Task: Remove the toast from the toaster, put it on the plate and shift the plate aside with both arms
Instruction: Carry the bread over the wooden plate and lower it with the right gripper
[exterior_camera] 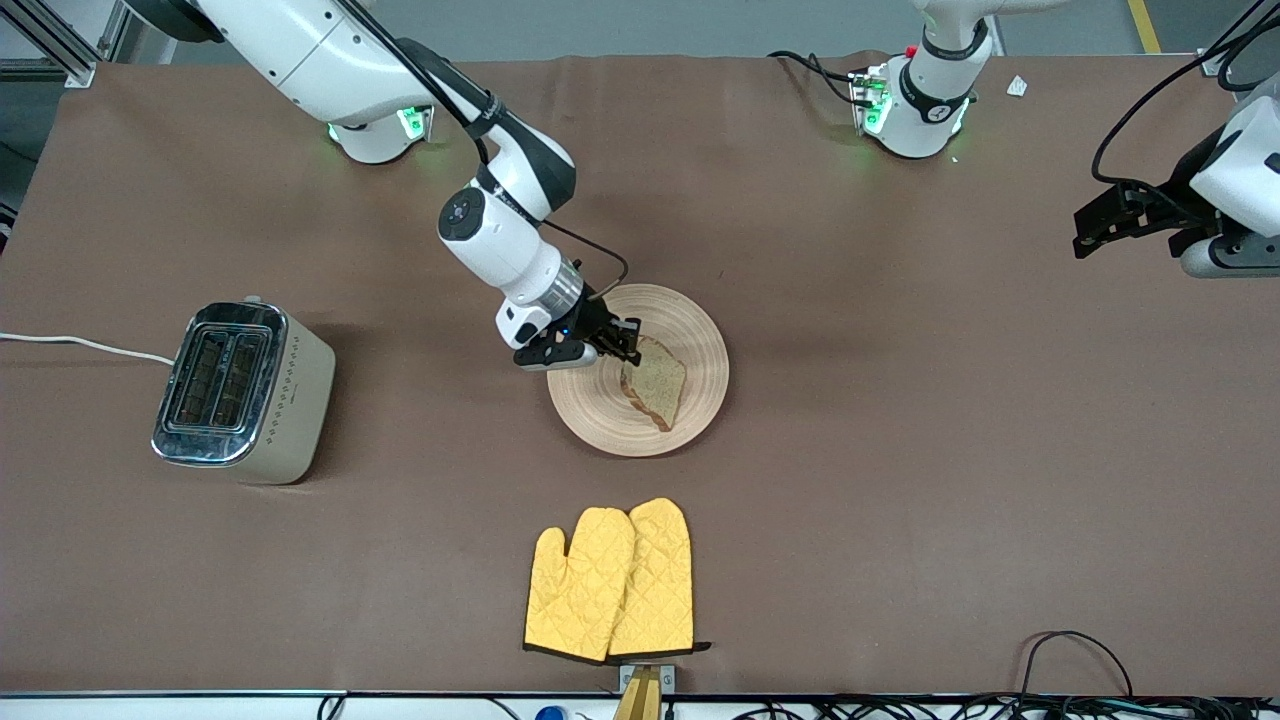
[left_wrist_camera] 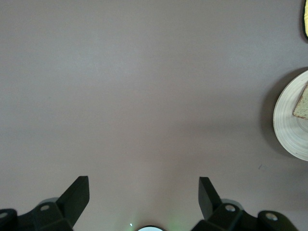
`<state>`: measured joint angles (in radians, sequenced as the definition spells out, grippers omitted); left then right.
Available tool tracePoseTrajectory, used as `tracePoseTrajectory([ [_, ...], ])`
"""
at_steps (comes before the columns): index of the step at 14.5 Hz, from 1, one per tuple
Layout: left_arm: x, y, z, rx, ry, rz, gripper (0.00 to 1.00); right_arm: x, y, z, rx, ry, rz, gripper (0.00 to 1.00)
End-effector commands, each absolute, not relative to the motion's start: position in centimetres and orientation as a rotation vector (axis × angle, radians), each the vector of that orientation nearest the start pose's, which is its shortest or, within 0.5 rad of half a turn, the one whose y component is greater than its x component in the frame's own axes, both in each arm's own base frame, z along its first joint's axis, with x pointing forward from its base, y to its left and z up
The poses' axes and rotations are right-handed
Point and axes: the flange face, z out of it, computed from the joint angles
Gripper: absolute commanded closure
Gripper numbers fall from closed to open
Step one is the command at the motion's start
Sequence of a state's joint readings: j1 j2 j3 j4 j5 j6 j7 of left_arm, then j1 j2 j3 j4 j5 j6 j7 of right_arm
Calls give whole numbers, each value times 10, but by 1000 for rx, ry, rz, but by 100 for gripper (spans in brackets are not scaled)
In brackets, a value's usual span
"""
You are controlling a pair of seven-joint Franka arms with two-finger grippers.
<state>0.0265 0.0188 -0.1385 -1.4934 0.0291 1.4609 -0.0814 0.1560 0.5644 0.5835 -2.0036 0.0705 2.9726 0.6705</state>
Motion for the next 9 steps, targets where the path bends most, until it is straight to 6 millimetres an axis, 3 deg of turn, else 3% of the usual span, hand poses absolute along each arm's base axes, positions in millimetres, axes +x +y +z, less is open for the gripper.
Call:
tracePoseTrajectory([
  [1,547,-57,648,-3101,65,73,0,488,387,252,-2619,121,-218,100],
  [9,548,-61,639,-3101,85,102,0,472,356,221,-2686,33,-180,100],
])
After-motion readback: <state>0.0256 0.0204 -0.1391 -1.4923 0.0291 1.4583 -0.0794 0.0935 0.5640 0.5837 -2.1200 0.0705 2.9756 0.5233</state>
